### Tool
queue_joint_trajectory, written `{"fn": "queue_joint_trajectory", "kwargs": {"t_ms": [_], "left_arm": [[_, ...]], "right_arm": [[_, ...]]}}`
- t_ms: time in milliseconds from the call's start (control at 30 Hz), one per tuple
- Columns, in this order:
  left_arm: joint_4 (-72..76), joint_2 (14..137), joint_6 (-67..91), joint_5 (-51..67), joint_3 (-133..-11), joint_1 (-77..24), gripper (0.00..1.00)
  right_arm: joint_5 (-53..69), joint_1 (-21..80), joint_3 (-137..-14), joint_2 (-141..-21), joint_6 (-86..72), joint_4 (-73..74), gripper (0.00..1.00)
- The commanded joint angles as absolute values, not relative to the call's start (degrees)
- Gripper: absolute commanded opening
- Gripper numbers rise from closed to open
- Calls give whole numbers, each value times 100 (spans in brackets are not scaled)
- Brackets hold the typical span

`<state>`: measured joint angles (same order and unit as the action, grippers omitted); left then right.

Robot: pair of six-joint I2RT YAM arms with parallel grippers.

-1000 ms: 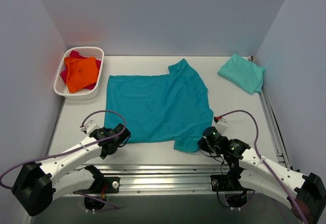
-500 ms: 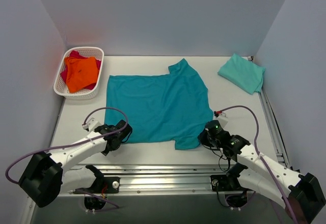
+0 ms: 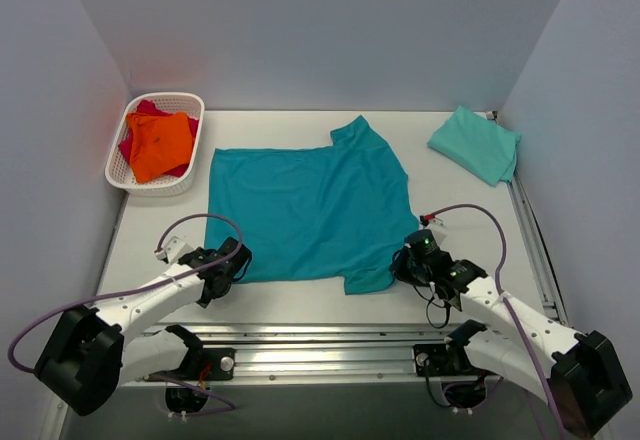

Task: Fold and stack the t-shirts
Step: Grap the side of the flattened tshirt closest away from the robot with both arms

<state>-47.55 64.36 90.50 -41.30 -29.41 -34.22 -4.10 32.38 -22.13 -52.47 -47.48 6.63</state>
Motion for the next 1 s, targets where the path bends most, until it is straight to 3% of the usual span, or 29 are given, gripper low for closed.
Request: {"fn": "queue_joint_trajectory", "kwargs": {"t_ms": [0,300,567,700,833,967], "left_arm": [[-4404,6574,8930,-4104,-3217,-3358,64],[-4148,6583,8807,-4061,-3164,-3138,63],[-4113,7004,8842,-3894,-3287,-3032,49],[-4157,7031,8903,-3920,-3322,-3032,38],[-4148,6926,8956,-3955,-3270,-3024,15],[-3973,6636,8763,-3973,-3173,-3032,2]], "right_arm": [[-238,3059,-2504,-5378,-4509,563,0],[-79,2549,-2795,-5677,-4140,571,0],[290,2171,-2970,-5985,-3832,501,0],[404,2004,-3049,-6020,-3700,501,0],[474,1925,-3085,-6091,-3647,501,0],[510,1916,-3085,-6065,-3639,527,0]]}}
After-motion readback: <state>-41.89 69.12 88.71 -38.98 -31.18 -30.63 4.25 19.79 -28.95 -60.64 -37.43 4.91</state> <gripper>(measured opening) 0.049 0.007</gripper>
